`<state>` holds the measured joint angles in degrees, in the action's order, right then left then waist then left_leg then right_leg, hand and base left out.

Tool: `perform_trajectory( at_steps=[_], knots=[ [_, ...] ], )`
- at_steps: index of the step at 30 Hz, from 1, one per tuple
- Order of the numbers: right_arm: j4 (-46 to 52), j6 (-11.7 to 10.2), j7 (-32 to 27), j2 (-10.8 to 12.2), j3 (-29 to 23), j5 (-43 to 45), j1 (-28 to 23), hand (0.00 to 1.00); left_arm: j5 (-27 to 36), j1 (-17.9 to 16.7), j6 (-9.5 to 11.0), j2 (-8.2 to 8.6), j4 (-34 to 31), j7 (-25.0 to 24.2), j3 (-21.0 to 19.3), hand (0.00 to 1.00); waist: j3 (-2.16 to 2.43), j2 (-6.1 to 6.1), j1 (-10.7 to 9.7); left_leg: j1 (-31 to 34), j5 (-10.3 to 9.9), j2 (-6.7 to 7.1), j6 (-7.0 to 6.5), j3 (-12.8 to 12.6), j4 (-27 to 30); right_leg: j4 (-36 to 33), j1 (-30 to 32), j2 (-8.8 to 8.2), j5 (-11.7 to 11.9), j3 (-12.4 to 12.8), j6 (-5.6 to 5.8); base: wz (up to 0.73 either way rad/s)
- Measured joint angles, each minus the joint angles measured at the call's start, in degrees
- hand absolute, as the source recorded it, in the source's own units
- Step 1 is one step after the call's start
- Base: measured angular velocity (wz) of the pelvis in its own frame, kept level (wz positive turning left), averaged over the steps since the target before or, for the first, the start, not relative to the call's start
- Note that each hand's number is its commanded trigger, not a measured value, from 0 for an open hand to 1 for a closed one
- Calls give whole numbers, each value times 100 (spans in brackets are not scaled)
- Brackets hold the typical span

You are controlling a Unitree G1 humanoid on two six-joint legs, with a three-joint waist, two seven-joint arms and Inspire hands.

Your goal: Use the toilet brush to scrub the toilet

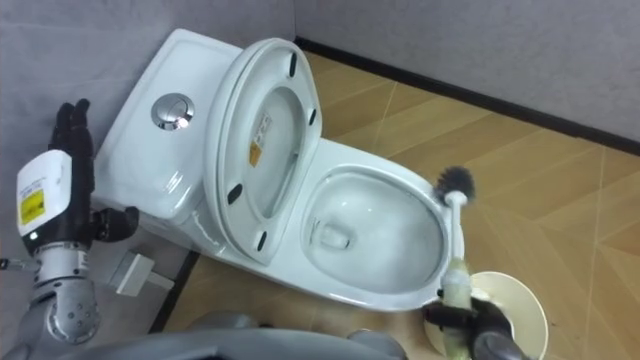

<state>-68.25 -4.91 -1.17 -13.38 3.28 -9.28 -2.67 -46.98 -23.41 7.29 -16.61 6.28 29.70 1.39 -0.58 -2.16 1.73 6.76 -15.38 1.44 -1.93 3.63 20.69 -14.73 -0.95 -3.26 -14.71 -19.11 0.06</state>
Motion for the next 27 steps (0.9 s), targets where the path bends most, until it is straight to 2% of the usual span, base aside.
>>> perform_trajectory(
  at_steps=[2, 4, 5, 6, 8, 11, 13, 15, 18, 23, 27],
  knots=[
    [175, -14, 88, -18, 60, 385, 2, 100, -8, 7, -1, -71, 10, -2, 87, 0, -17, 39, 2, 3, 8, -5, -6, -27, -10, 18, 3, 3, 36, 3, -1, -3],
    [285, -60, 187, -51, 125, 724, -6, 100, -12, 8, -1, -155, 64, -9, 226, 0, -14, 62, -1, -6, 52, 8, -24, -28, -86, 83, 3, 0, 85, 23, 17, -4],
    [440, -61, 235, -79, 124, 994, -27, 100, -28, 13, -1, -204, 81, -28, 330, 0, 5, 112, 0, -4, 116, 26, -41, -39, -184, 120, -2, -14, 130, 31, 26, -5],
    [598, -60, 269, -114, 137, 1260, -34, 100, -29, 56, 2, -238, 175, -83, 459, 0, -13, 85, 1, 1, 182, 44, -60, -78, -282, 110, 63, -46, 150, 52, 35, -8],
    [744, -75, 296, -154, 237, 1618, 7, 100, -33, 178, -9, -265, 422, -310, 696, 0, 17, 130, -2, 19, 245, 57, -74, -165, -369, 97, 155, -73, 164, 96, 40, -15],
    [953, -70, 414, -202, 280, 2167, 72, 100, -44, 300, -49, -273, 694, -685, 1144, 0, 28, 91, -24, 120, 285, 54, -76, -230, -376, -28, 369, -89, 167, 192, 38, -17],
    [1064, -66, 474, -305, 280, 2550, 145, 100, -52, 338, -44, -356, 657, -737, 1152, 0, 27, 67, -51, 249, 297, 44, -79, -288, -336, -111, 528, -96, 167, 227, 37, -11],
    [1071, -61, 509, -467, 348, 2799, 304, 100, -64, 376, -27, -673, 688, -846, 1248, 0, 21, 51, -42, 287, 321, 42, -85, -343, -347, -117, 602, -95, 171, 321, 31, -10],
    [1062, -37, 506, -532, 351, 3046, 430, 100, -92, 467, 0, -858, 864, -889, 1333, 0, 6, 26, -56, 300, 321, 38, -87, -355, -350, -114, 609, -93, 177, 319, 20, -3],
    [933, 29, 502, -541, 428, 3162, 654, 100, -101, 641, 7, -899, 1026, -891, 1366, 0, 48, 92, -67, 510, 390, 34, -85, -365, -368, -190, 844, -102, 216, 325, -8, -1],
    [569, 77, 495, -637, 564, 3135, 874, 100, -221, 832, -29, -909, 1067, -873, 1388, 0, 55, 104, -6, 714, 519, 36, -75, -372, -394, -216, 1107, -112, 266, 321, -47, 1]
  ],
)
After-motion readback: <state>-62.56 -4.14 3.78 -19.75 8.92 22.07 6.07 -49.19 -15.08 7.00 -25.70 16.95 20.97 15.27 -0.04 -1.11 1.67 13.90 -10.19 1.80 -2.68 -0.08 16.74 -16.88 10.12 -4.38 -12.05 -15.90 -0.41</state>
